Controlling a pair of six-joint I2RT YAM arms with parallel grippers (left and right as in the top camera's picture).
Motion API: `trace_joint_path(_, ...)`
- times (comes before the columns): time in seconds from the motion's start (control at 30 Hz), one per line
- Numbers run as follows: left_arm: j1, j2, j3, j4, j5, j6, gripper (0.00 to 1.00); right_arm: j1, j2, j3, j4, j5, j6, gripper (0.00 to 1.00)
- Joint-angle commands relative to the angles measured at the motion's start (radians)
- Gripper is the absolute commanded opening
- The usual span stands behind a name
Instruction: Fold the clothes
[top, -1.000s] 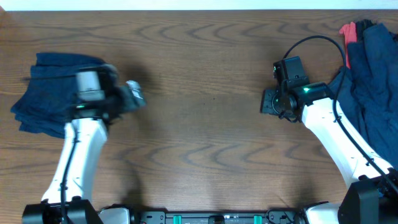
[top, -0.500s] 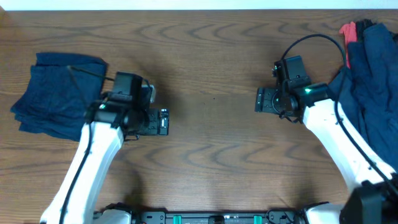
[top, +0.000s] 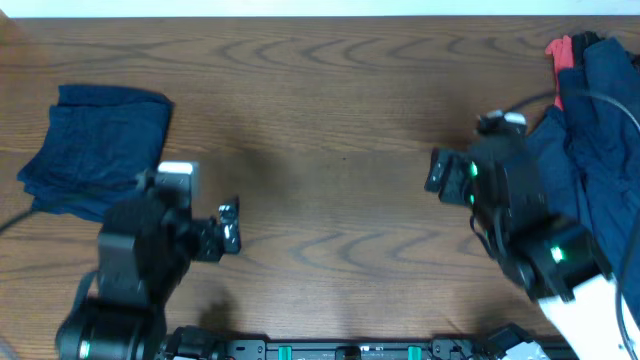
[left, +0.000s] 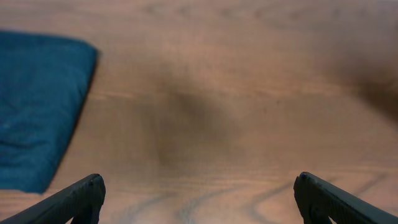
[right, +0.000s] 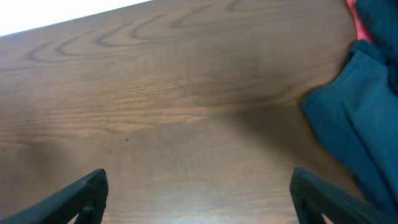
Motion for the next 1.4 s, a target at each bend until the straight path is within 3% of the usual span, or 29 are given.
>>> trace_joint_path(0.0, 0.001, -0.074, -0.041, 0.006, -0.031, -0.009, 0.98, 0.060, -0.080, -0.058, -0.013, 0.127, 0.064, 0.99)
trace_joint_path(0.17, 0.001, -0.099, -0.051, 0.007, -0.031, -0.009, 0.98, 0.072, -0.149, -0.099, -0.025, 0.134, 0.066, 0.99)
trace_joint_path(1.07, 0.001, -0.097, -0.051, 0.006, -0.031, -0.009, 0.98, 0.072, -0.136, -0.100, -0.074, 0.130, 0.065, 0.99)
trace_joint_path(1.37, 0.001, -0.097, -0.051, 0.006, -0.031, -0.009, 0.98, -0.077, -0.156, -0.101, -0.180, 0.089, 0.066, 0.99)
